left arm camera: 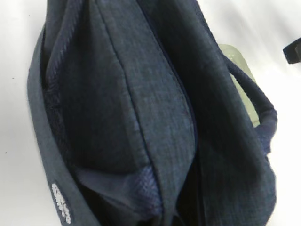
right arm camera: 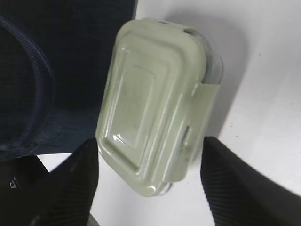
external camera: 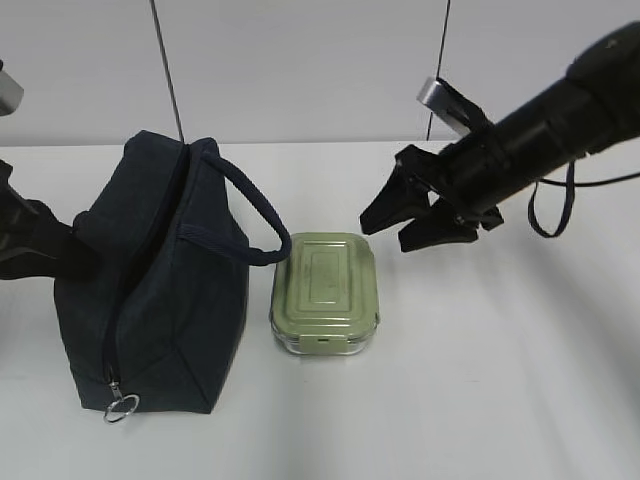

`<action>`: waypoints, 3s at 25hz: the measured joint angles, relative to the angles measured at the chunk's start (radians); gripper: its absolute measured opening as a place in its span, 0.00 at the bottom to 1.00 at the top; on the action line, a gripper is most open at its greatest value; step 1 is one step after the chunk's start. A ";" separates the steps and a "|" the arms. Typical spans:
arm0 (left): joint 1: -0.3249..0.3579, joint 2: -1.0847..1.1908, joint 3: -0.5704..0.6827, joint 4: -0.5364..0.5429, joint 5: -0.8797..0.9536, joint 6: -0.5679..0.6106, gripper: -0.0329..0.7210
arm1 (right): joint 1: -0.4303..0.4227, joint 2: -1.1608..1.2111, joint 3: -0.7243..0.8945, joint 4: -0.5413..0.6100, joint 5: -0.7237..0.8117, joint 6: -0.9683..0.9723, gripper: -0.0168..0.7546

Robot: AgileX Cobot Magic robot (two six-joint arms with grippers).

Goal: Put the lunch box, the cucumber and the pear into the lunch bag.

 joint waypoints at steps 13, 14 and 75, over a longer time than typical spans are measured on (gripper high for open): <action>0.000 0.000 0.000 -0.001 0.003 0.000 0.05 | -0.044 0.187 0.079 0.350 0.086 -0.322 0.80; 0.000 0.000 0.000 -0.001 0.003 0.000 0.05 | -0.044 0.196 0.081 0.352 0.086 -0.325 0.80; 0.000 0.000 0.000 -0.002 0.002 0.000 0.05 | 0.262 -0.088 -0.292 0.338 -0.057 -0.162 0.50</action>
